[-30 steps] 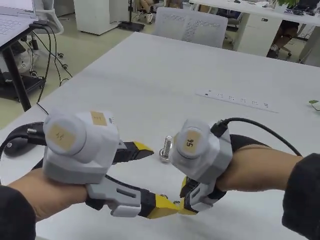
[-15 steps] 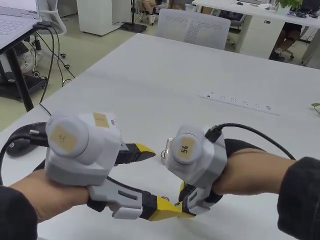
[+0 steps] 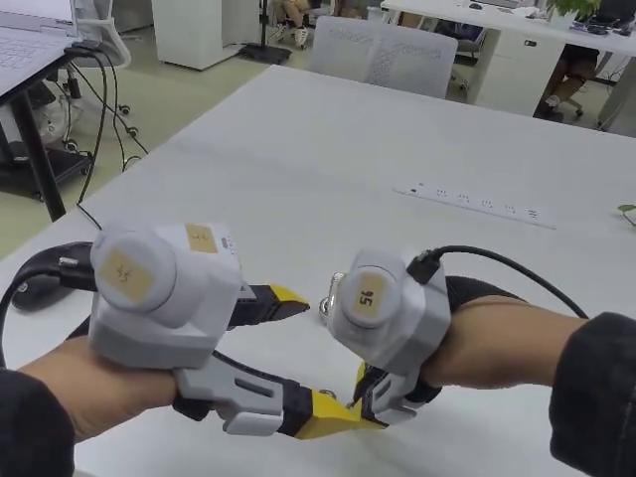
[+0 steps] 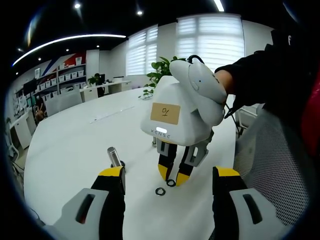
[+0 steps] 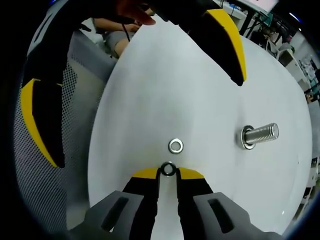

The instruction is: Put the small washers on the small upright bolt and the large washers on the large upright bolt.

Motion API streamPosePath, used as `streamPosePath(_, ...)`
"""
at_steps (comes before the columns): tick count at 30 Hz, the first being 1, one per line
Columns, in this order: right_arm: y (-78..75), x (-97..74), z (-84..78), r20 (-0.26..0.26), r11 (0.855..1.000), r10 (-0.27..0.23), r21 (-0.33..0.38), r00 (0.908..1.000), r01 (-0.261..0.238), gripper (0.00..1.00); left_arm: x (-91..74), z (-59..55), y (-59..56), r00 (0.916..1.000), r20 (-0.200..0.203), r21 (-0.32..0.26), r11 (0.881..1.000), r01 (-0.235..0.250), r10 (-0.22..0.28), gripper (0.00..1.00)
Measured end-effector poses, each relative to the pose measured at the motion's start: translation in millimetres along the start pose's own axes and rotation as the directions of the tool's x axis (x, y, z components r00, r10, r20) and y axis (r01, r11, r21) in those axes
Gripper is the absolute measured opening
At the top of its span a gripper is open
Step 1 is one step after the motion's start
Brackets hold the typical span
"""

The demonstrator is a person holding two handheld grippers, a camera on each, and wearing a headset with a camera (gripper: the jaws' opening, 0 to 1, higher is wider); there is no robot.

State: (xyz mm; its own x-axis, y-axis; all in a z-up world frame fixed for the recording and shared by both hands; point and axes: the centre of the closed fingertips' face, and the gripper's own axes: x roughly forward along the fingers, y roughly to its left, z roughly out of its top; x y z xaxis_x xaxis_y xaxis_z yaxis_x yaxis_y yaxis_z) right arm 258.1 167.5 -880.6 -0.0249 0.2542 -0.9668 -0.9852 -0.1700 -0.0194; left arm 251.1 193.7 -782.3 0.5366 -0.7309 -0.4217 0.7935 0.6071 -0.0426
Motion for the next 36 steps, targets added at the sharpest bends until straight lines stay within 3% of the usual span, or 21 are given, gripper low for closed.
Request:
streamPosePath(14, -2.1, -3.9, -4.2, 0.025, 0.998, 0.01, 0.057, 0.9996, -0.011, 0.13, 0.9, -0.3, 1.2, 1.0, -0.003, 0.0, 1.0, -0.001, 0.001, 0.7)
streamPosePath(36, -22.1, -44.5, -57.1, 0.022, 0.982, -0.056, 0.184, 0.9982, 0.051, 0.13, 2.6, -1.6, -0.4, 0.9999, -0.01, 0.001, 1.0, 0.005, -0.005, 0.7)
